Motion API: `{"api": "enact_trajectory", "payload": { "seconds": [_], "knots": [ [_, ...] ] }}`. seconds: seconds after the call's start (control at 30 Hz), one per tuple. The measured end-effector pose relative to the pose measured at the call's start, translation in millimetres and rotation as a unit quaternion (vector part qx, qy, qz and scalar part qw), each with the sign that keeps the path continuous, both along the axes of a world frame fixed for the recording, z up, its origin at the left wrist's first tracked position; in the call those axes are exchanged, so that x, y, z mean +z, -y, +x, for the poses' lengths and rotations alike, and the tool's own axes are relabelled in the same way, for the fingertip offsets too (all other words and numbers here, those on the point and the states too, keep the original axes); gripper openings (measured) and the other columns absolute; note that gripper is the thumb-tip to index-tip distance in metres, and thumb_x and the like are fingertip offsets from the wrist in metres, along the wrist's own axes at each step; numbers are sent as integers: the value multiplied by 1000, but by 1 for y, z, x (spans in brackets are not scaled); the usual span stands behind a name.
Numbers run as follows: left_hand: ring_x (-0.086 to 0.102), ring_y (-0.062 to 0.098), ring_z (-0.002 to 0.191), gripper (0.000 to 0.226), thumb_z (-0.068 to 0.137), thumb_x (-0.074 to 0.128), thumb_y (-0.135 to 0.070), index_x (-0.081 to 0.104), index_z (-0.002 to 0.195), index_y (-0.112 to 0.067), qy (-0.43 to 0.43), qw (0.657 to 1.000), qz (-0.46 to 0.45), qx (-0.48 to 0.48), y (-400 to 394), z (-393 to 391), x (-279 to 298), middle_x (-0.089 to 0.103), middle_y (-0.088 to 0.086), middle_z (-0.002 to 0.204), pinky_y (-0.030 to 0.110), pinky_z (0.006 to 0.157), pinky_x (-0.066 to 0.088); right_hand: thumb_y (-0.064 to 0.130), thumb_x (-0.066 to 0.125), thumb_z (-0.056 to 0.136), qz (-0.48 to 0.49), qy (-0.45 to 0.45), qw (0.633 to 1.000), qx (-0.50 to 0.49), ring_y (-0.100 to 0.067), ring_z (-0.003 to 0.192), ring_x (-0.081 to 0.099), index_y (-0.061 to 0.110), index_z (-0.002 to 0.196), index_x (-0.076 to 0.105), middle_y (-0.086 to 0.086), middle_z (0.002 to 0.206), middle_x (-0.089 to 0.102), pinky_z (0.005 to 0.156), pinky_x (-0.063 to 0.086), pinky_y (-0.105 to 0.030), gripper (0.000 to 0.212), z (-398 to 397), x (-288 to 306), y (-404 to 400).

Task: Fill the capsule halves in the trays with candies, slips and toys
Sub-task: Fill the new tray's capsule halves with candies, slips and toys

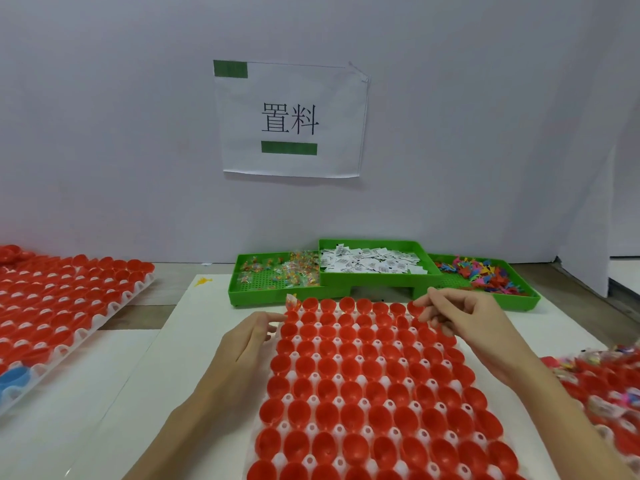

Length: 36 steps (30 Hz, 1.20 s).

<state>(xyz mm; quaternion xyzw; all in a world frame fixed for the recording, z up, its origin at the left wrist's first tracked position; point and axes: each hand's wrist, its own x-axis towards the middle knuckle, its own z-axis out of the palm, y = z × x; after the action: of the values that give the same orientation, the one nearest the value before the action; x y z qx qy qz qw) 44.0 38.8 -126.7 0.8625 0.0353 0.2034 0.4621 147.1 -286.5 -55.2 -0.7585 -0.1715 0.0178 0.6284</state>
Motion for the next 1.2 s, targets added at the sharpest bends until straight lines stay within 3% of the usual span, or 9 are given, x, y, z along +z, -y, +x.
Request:
{"api": "enact_trajectory", "payload": {
  "seconds": [0.2,0.27,0.33,0.47,0.67,0.83,1.0,1.1,1.2],
  "knots": [
    [61,-4,104,50,105,25,-57,72,110,-39,61,996,-19,58,3,7,16,68,-28,110,23,84,47,31,60,100,8,-2,1000,5,-11,65,63,22,85,82,-10,78,76,54,48,-18,29,-2,-3,-5],
    [65,-2,95,41,110,34,-45,72,104,-31,79,993,-32,81,2,24,29,73,-20,99,23,77,47,30,59,101,7,3,1000,1,-10,63,63,23,84,82,-10,77,76,54,48,-18,29,-2,-3,-6],
    [66,1,87,25,108,48,-34,70,101,-26,70,993,18,95,2,51,45,73,-12,91,23,72,47,29,59,101,11,8,1000,-4,-10,62,63,21,84,82,-9,76,76,53,48,-17,29,-2,-3,-6],
    [62,14,88,22,103,60,-24,73,113,-9,-34,982,165,87,-6,116,70,74,2,106,26,78,46,28,59,101,14,15,1000,-14,-9,62,65,21,84,82,-7,75,76,53,48,-15,29,-2,-3,-4],
    [63,17,89,28,92,77,-23,76,113,-5,-176,951,245,59,-20,168,72,75,11,115,27,78,49,29,59,102,14,23,999,-20,-7,62,66,23,83,81,-5,74,76,53,46,-12,30,0,-4,-2],
    [66,21,90,33,84,85,-23,76,111,-6,-200,949,237,50,-22,178,72,75,10,106,27,76,49,30,59,102,19,26,999,-24,-6,62,65,23,82,81,-5,73,76,55,46,-11,30,3,-4,-2],
    [65,18,81,17,85,83,-12,79,100,-8,-184,954,232,49,-21,176,70,76,12,97,21,62,47,30,59,102,17,32,999,-28,-6,62,65,25,81,81,-4,73,76,55,47,-11,31,2,-4,-3],
    [69,22,86,19,89,78,-7,75,108,-5,-187,960,203,51,-21,174,64,76,13,101,27,73,55,30,59,102,19,33,999,-28,-6,62,66,24,82,81,-4,73,76,55,47,-11,31,1,-3,-2],
    [66,13,74,15,94,73,-7,77,108,-5,-154,967,193,63,-26,168,66,75,6,94,15,59,48,29,59,102,14,31,999,-33,-6,61,66,21,82,81,-4,73,76,55,47,-11,31,0,-4,-2]
  ]
}}
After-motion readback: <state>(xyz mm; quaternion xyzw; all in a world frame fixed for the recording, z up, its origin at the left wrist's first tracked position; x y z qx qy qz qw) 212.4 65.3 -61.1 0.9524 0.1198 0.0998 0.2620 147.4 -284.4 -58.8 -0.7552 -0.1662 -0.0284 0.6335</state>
